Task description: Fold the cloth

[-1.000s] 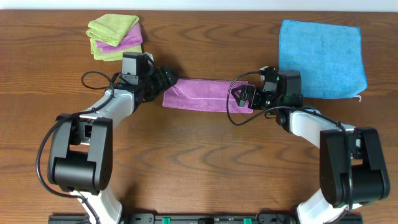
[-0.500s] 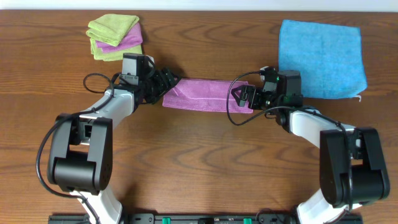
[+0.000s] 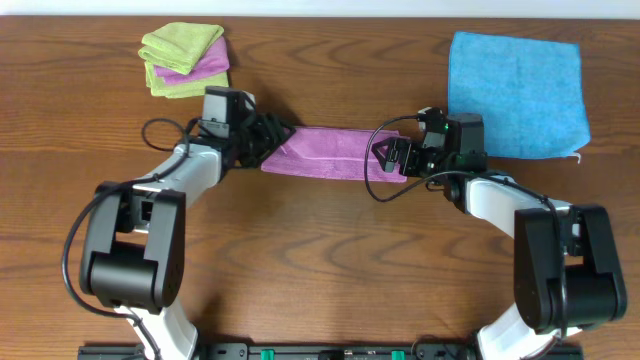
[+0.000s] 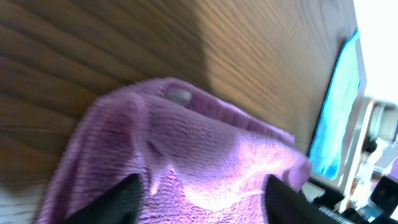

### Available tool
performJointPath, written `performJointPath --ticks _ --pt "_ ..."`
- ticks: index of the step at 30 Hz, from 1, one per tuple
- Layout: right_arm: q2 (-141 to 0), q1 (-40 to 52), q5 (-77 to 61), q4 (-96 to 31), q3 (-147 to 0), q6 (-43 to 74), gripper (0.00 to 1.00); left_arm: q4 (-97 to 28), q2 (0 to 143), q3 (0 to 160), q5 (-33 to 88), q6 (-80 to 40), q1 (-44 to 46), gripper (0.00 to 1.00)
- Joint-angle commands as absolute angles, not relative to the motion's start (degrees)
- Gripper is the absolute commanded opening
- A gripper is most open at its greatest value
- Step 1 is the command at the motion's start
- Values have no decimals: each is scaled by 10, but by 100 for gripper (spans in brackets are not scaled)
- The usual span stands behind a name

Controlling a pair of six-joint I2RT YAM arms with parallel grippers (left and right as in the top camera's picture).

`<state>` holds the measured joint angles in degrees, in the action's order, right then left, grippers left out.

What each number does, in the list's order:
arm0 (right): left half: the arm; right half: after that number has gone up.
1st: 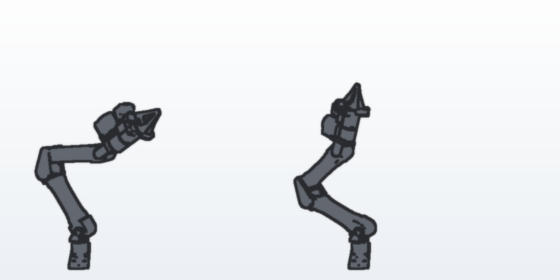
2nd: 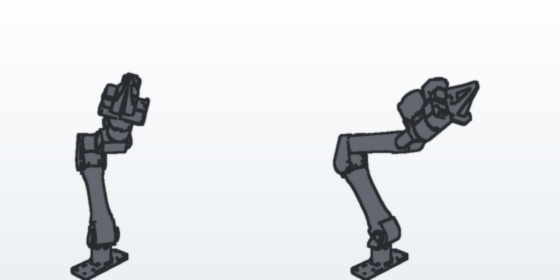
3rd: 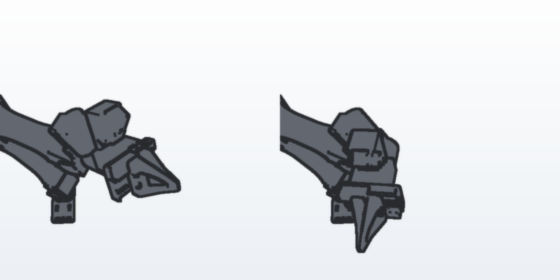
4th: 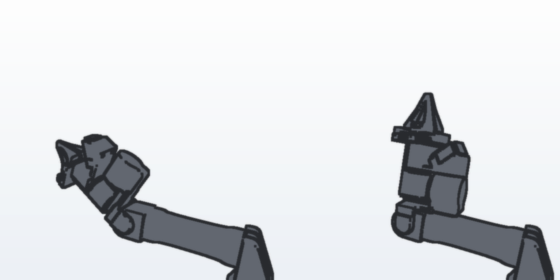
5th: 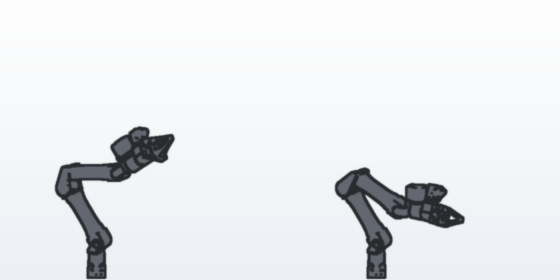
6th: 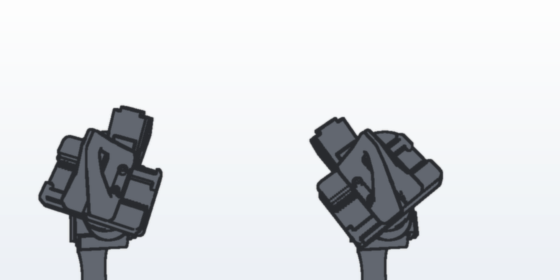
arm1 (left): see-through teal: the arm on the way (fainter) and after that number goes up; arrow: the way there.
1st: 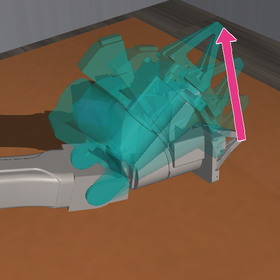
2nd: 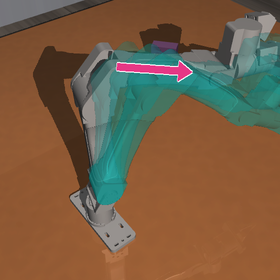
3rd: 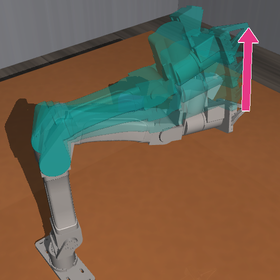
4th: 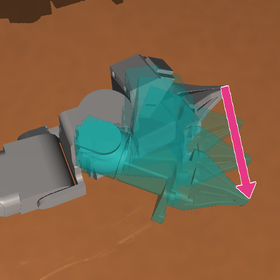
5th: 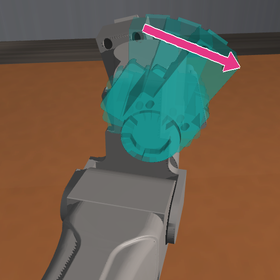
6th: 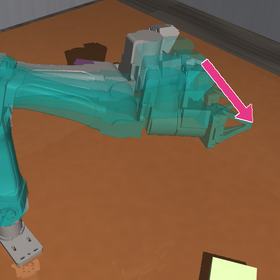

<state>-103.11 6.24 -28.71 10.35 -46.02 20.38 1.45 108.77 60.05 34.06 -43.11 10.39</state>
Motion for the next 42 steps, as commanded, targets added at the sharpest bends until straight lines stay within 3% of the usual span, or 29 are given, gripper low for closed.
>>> performJointPath --ticks 1,4,10,31,42 --pt "-1018 61 -294 102 -468 210 99 13 1104 610 323 -429 120 42" --pt "-1018 61 -294 98 -468 210 99 13 1106 610 320 -429 120 31" --pt "-1018 61 -294 94 -468 210 99 9 1106 610 320 -428 116 22" --pt "-1018 61 -294 94 -468 210 99 -41 1115 610 273 -386 117 26" --pt "-1018 61 -294 94 -468 210 99 -27 1127 610 283 -386 117 22"
